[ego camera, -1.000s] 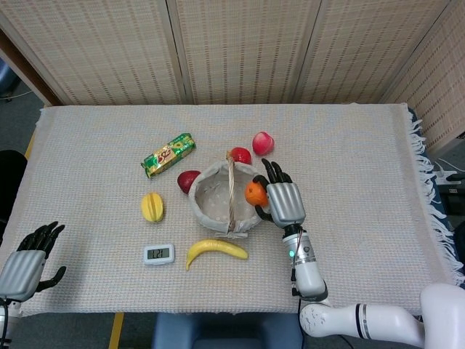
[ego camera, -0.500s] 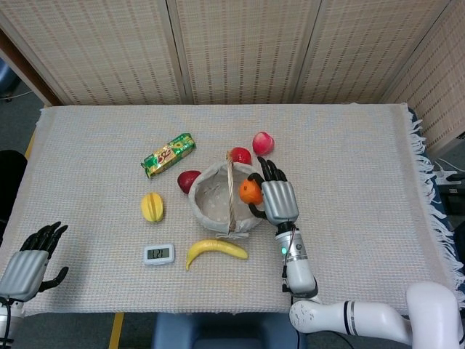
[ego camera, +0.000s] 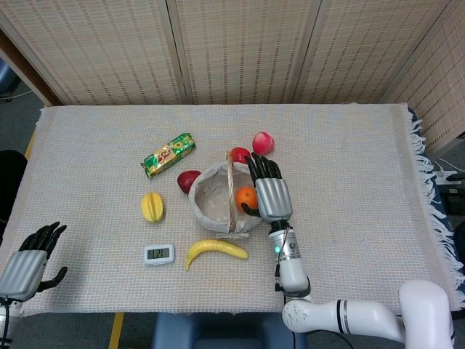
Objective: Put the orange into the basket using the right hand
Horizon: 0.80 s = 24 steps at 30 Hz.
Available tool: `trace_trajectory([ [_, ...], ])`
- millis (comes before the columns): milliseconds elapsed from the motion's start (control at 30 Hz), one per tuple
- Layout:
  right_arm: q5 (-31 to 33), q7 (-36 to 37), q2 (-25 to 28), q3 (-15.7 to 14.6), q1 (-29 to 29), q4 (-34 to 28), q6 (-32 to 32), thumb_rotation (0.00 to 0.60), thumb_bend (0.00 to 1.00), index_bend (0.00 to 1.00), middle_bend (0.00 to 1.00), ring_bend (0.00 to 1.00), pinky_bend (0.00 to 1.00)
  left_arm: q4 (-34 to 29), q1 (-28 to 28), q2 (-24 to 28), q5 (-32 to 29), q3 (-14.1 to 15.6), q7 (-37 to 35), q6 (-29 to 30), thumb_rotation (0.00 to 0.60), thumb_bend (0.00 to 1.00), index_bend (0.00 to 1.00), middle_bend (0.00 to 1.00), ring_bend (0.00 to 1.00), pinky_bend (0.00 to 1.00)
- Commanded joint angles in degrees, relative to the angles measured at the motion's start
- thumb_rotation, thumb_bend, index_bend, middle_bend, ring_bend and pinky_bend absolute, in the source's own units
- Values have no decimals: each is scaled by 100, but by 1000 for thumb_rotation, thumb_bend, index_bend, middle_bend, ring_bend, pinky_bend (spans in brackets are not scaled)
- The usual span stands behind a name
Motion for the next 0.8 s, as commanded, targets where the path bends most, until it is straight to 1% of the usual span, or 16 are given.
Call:
trace_trajectory([
  [33,-5,-71,249,-124,-116,-318,-2,593,95,0,0,0,57,1,-1,5,-16,0,5,-11,600,334,0,0,0,110],
  [100,-45,-185,497,-297,-223,-590,-4,593,95,0,0,0,48,6,0,8,-23,-1,10,-11,600,334,0,0,0,110],
  [167,-190,-305,878,-571,-397,-946,32,592,95,0,0,0,40,9,7,12,-24,-2,5,1,600,333,0,0,0,110],
  [233,-472,-351,1311,-901,-620,-1265,116,593,95,0,0,0,33,6,18,13,-26,-5,0,24,600,335,0,0,0,110],
  [333,-936,-230,1925,-1394,-1003,-1657,275,593,95,0,0,0,28,14,28,-1,-12,-9,31,60,600,335,0,0,0,110],
  [433,-1423,41,2485,-1875,-1423,-1928,471,593,95,0,0,0,22,20,37,-20,6,-15,69,98,600,334,0,0,0,110],
  [500,-1834,193,2831,-2218,-1714,-1943,657,592,95,0,0,0,10,28,46,-34,19,-19,90,131,600,333,0,0,0,110],
  [600,-2378,493,3195,-2655,-2156,-1789,973,591,95,0,0,0,0,57,62,-61,32,-28,128,182,600,334,0,0,0,111],
  [700,-2747,945,3405,-2957,-2582,-1538,1261,590,95,0,0,0,0,75,72,-78,33,-34,148,207,600,333,0,0,0,111],
  [800,-3050,1346,3490,-3137,-2917,-1206,1504,589,95,0,0,0,0,83,82,-84,43,-38,154,236,600,333,0,0,0,111],
])
